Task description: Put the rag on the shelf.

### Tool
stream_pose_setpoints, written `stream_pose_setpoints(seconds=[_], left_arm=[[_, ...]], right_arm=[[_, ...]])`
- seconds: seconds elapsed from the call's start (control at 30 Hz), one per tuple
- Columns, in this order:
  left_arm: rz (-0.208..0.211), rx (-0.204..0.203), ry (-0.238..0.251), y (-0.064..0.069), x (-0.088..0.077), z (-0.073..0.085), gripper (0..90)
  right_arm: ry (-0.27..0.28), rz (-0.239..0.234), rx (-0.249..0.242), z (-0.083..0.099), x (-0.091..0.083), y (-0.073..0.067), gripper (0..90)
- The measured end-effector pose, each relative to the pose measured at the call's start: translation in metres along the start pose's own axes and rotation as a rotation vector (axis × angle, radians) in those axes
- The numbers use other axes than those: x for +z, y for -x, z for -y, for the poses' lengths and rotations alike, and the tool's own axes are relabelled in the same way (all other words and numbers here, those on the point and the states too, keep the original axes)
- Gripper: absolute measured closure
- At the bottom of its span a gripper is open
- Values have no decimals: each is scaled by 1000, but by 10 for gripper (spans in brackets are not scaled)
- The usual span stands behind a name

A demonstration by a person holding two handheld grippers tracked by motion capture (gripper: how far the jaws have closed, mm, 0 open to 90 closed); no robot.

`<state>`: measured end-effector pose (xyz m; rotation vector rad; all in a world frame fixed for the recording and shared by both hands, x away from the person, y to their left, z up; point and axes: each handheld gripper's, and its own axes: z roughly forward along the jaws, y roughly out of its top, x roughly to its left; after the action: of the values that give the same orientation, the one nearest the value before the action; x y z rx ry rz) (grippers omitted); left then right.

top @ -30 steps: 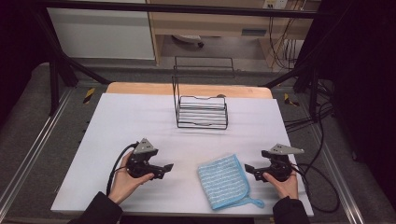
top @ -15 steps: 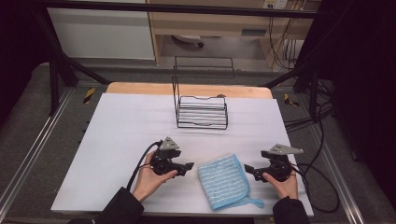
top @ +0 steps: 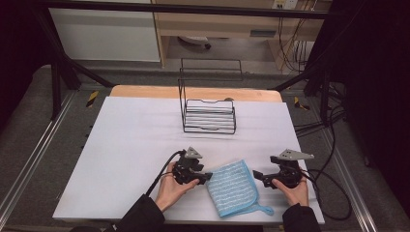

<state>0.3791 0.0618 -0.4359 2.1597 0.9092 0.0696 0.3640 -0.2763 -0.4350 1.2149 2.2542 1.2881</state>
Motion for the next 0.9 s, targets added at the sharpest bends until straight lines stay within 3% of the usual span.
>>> stream_pose_setpoints(seconds=[0.13,0.4,0.6,0.9], left_arm=[[9,-4,-18,3,5,1,631],[6,-4,-39,7,11,2,693],[1,-9,-43,9,11,1,810],[-6,23,-39,10,3,-2,843]], right_arm=[[-4,-3,1,0,0,0,16],[-6,-4,-5,0,1,0,18],[-9,-4,-5,0,1,0,20],[-11,-6,0,0,2,-2,20]])
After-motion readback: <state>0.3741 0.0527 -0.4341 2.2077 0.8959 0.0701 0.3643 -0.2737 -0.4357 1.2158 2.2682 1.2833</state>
